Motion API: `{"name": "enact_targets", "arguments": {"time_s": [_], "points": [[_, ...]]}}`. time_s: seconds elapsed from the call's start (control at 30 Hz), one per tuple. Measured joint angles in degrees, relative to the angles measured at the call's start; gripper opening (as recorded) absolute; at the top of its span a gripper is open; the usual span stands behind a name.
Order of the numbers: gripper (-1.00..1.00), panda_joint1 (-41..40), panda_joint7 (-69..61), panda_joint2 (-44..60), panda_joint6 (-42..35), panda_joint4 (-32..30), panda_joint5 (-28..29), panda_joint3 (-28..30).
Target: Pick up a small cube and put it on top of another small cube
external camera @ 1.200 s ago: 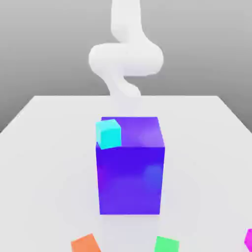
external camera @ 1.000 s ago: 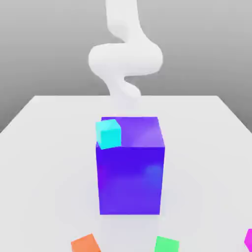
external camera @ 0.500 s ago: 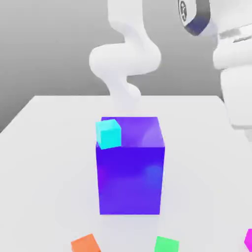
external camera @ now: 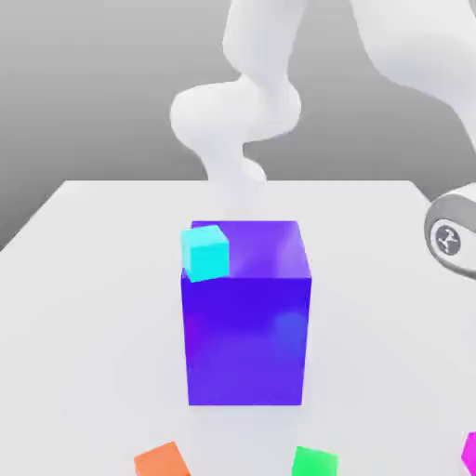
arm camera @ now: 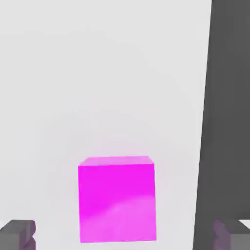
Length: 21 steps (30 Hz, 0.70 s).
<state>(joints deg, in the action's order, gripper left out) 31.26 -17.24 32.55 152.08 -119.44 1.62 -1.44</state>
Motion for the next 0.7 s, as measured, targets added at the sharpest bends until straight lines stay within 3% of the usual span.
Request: {"name": "enact_targets", "arguments": {"time_s": [0.03,0.23,0.37,0.6,0.7], "points": [[-1.00,0.1,0.0,1.7,1.2,0.4,0.1,0.1],[-1.00,0.1,0.0,2.5,1.8,0.6,0.1,0.1],[-1.00,0.0,-0.2,-3.3,-2.7,-0.8,-0.1,-0.1],[-1.00,-9.0,-1.1,-15.2,-5.5,-9.9,-3.8,6.7],[-1.00,-12.8,-2.4,-13.5,-1.7,-12.1,-6.3,8.6]]}}
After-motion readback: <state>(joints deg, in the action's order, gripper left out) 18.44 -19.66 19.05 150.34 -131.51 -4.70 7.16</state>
